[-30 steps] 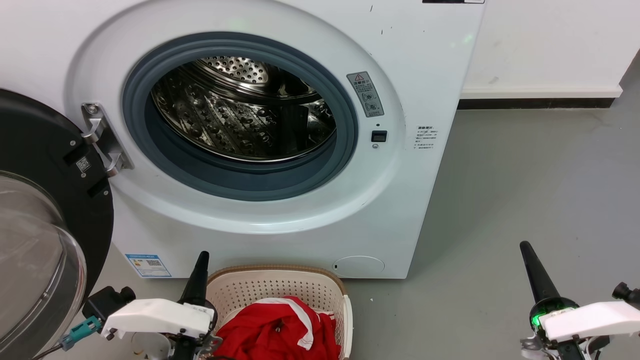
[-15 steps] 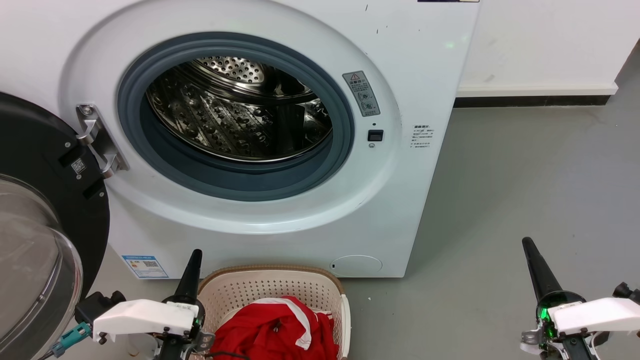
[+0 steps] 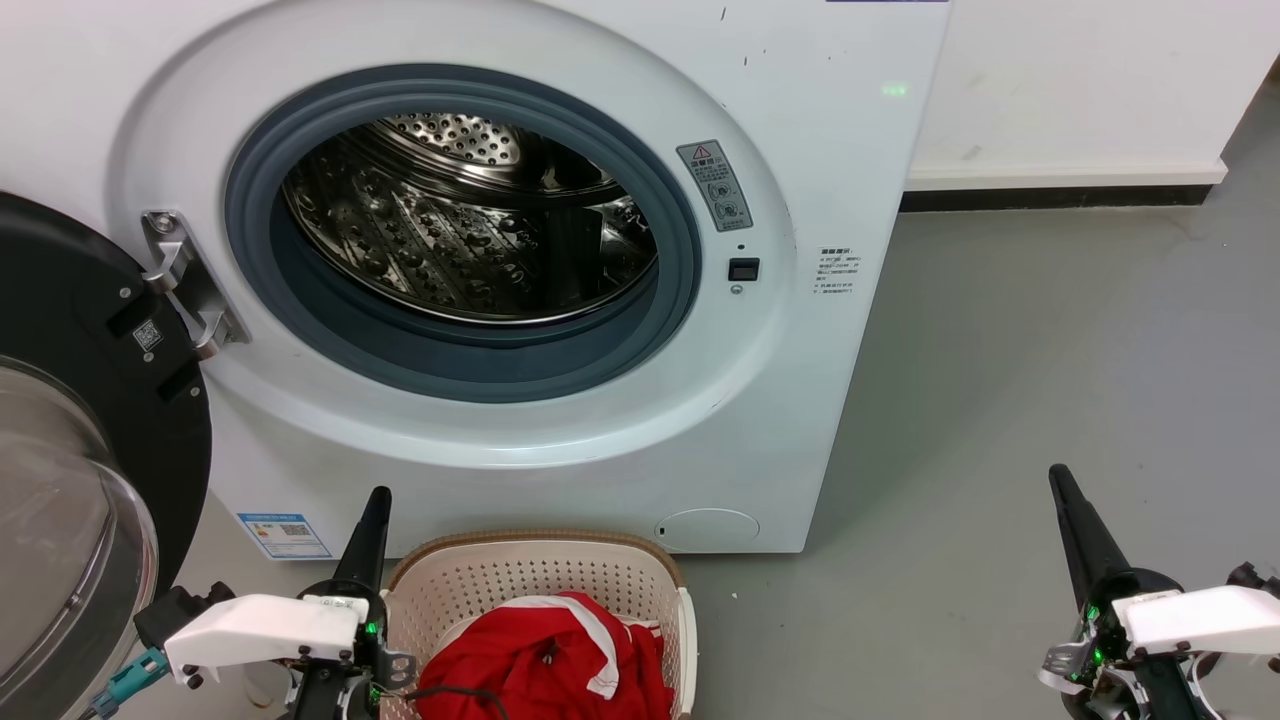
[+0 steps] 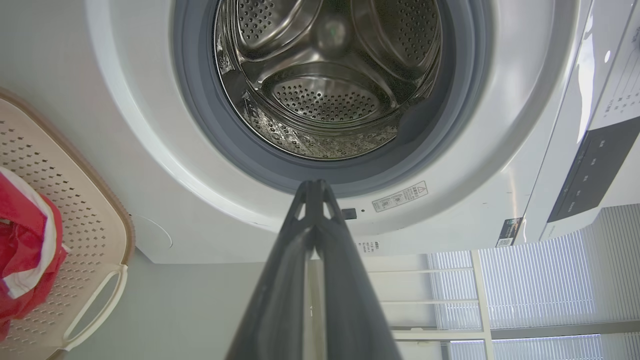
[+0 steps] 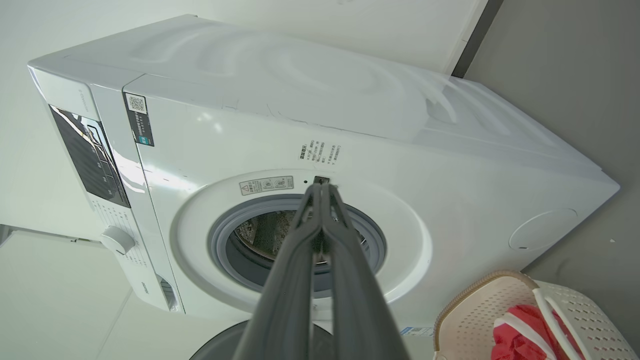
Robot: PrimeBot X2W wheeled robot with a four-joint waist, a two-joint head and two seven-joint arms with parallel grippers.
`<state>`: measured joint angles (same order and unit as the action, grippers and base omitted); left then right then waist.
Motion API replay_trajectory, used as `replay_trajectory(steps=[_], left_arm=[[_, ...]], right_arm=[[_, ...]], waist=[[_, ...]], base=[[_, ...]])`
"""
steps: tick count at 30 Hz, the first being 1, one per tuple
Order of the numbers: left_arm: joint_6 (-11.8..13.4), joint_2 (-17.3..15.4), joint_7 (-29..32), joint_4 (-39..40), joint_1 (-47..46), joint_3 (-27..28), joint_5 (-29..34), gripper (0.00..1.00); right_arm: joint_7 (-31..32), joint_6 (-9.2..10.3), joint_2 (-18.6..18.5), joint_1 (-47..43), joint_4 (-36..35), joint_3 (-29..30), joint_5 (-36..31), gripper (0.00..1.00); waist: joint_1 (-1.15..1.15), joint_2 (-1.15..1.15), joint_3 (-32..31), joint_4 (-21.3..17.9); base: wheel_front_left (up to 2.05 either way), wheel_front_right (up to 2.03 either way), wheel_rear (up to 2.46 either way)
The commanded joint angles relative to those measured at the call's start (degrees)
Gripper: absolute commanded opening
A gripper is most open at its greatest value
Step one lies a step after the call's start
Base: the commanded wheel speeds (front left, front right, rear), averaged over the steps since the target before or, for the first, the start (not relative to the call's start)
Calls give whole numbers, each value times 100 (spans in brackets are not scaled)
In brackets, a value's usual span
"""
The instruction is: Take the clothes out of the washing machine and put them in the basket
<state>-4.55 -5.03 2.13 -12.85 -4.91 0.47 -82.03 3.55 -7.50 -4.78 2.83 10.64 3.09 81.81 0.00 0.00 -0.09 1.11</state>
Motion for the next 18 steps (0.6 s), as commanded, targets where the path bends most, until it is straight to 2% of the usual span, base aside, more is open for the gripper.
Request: replay_trajectory(steps=[1, 18], left_arm=[[-66, -4, 27, 0, -71, 51, -121, 0], [-246, 55, 219, -85, -135, 315, -911, 0]], right_arm=[[16, 1, -1, 139, 13, 21, 135, 0], [103, 2, 27, 306, 250, 97, 936, 0]], waist=[[0, 0, 2, -6], [0, 0, 19, -78]], base=[[0, 0, 0], [0, 0, 0]])
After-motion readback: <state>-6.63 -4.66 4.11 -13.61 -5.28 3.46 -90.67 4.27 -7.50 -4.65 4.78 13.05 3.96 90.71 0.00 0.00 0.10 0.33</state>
